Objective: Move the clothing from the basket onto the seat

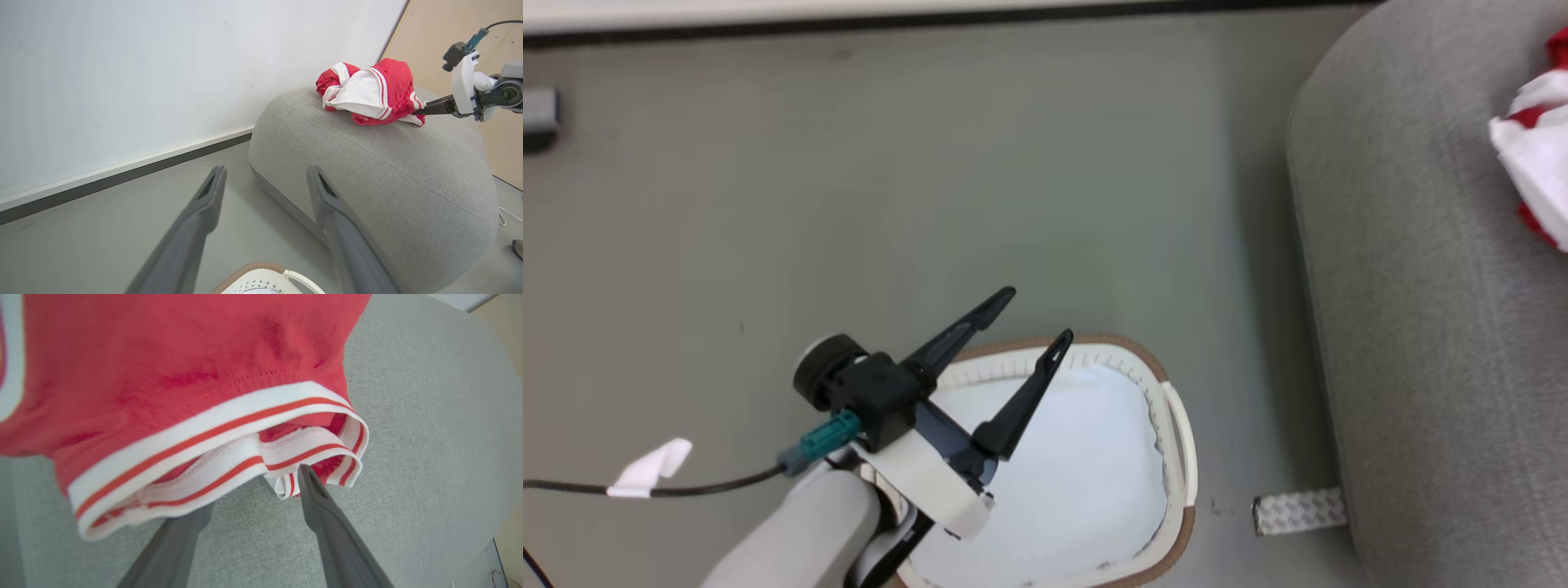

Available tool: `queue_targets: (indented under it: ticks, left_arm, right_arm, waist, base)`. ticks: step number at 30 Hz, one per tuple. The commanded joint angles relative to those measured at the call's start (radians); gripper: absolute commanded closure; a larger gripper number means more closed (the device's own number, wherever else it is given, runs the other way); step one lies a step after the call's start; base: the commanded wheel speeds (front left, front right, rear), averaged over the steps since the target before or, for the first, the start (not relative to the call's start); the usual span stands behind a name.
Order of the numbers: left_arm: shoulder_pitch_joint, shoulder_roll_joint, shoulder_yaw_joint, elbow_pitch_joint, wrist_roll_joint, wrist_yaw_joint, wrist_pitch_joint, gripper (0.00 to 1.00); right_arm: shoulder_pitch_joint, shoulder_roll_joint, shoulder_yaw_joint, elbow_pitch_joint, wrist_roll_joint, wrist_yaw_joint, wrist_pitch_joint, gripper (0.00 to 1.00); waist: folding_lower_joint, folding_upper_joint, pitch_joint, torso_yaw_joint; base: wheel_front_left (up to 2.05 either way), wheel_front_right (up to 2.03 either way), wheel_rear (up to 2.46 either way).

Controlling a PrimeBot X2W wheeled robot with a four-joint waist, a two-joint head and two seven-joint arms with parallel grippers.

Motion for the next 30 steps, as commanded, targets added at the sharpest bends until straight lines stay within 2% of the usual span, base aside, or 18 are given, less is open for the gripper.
queue_targets:
  ticks: [1, 4, 10, 14, 17, 21, 24, 30]
  left_arm:
    - [0.023, -0.01, 0.001, 0.012, -0.014, 0.004, -0.003, 0.0]
    - [0.041, -0.03, 0.009, 0.029, -0.025, 0.013, -0.003, 0.0]
    - [0.089, -0.061, 0.062, 0.044, -0.033, 0.034, -0.004, 0.0]
    - [0.13, -0.069, 0.124, 0.054, -0.048, 0.058, -0.003, 0.0]
    - [0.166, -0.076, 0.178, 0.064, -0.054, 0.073, -0.003, 0.0]
    - [0.216, -0.073, 0.26, 0.062, -0.061, 0.087, -0.003, 0.0]
    - [0.256, -0.079, 0.321, 0.058, -0.049, 0.098, -0.003, 0.0]
    - [0.328, -0.111, 0.431, 0.039, 0.005, 0.093, -0.003, 0.0]
  right_arm:
    - [0.035, -0.035, 0.027, -0.013, 0.033, -0.002, 0.032, 0.0]
    - [0.087, -0.078, 0.077, -0.051, 0.098, -0.002, 0.067, 0.0]
    - [0.194, -0.178, 0.116, -0.177, 0.193, -0.002, -0.002, 0.0]
    - [0.232, -0.204, 0.155, -0.293, 0.262, -0.002, -0.072, 0.0]
    - [0.251, -0.2, 0.183, -0.387, 0.296, -0.002, -0.118, 0.0]
    - [0.284, -0.164, 0.227, -0.488, 0.319, -0.002, -0.16, 0.0]
    - [0.316, -0.111, 0.241, -0.531, 0.315, -0.002, -0.208, 0.0]
    - [0.414, 0.051, 0.222, -0.581, 0.264, -0.002, -0.333, 0.0]
  waist:
    - [-0.0001, 0.0, -0.086, -0.009]
    - [-0.0001, 0.0, -0.148, -0.001]
    - [-0.0001, 0.0, -0.268, 0.038]
    - [-0.0001, 0.0, -0.349, 0.071]
    - [-0.0001, 0.0, -0.408, 0.097]
    - [-0.0001, 0.0, -0.46, 0.124]
    - [-0.0001, 0.0, -0.481, 0.142]
    - [-0.0001, 0.0, -0.492, 0.169]
  base:
    - [0.0, 0.0, 0.0]
    - [0.0, 0.0, 0.0]
    - [0.0, 0.0, 0.0]
    - [0.0, 0.0, 0.0]
    - [0.0, 0.0, 0.0]
    - [0.0, 0.0, 0.0]
    - [0.0, 0.0, 0.0]
    - [0.0, 0.0, 0.0]
